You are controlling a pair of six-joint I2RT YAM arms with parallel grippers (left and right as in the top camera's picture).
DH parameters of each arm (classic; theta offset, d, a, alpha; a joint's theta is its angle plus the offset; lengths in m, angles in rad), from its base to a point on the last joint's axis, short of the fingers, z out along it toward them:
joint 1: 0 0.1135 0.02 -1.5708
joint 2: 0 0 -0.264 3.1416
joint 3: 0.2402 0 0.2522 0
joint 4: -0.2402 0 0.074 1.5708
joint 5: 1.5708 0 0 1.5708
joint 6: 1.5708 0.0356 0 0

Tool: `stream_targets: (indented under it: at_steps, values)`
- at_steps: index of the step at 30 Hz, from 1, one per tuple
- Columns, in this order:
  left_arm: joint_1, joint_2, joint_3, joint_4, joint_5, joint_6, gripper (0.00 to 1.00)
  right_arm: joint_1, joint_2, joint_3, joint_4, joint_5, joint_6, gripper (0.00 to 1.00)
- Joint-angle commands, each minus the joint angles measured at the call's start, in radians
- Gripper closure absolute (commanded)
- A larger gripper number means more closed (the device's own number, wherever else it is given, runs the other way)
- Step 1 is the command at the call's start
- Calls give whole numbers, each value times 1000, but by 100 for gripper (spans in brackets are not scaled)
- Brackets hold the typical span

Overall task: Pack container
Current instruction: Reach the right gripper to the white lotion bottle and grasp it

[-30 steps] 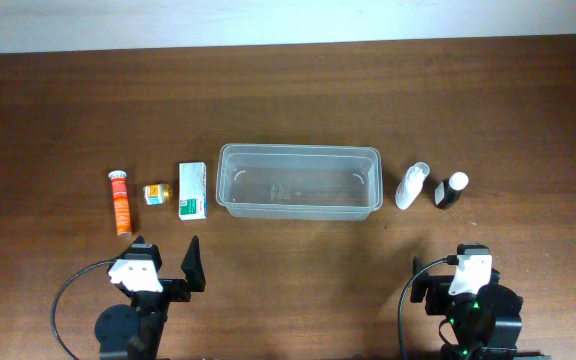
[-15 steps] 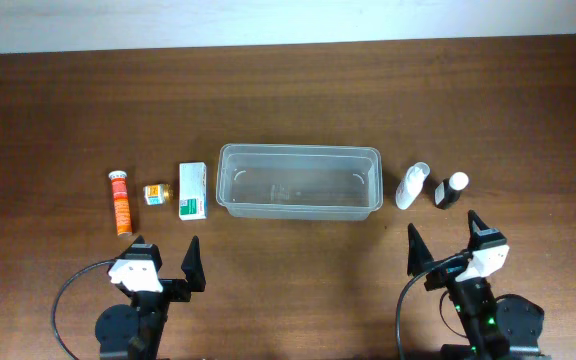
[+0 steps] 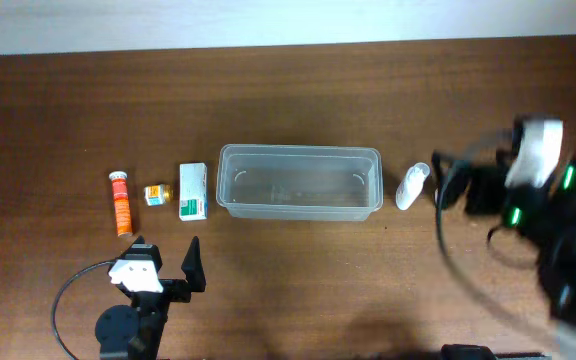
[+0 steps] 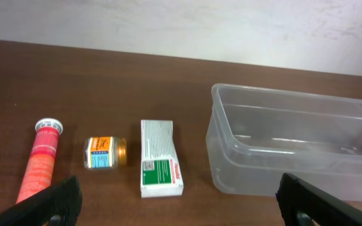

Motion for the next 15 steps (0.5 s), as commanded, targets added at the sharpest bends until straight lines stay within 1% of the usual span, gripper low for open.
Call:
stream_targets:
  at_steps: [1,2,3,5,7,8,10,13,14,15]
  values:
    - [-5,-7,-4,-1,-1,-9,0,5,225,251,-174,-70,-13,2]
    - [-5,-7,-4,-1,-1,-9,0,5,264,278,-192,-70,-13,2]
    - [-5,-7,-4,-1,-1,-9,0,5,345,308,-212,-59,-13,1]
    - [-5,-7,-4,0,-1,-9,0,6,419,309,-232,-30,3,3]
    - [-5,-7,-4,0,-1,-9,0,21,518,309,-270,37,44,7]
    - [-5,-7,-4,0,-1,-9,0,41,591,309,-288,82,61,16]
    - [-5,-7,-4,0,-1,-9,0,71,665,308,-298,124,98,18]
    - [-5,-7,-4,0,-1,-9,0,109,737,308,-297,180,109,20]
    - [-5,-7,-4,0,-1,-9,0,125,767,308,-300,199,124,25]
    - [-5,-7,-4,-1,-1,-9,0,138,789,308,-306,213,130,29]
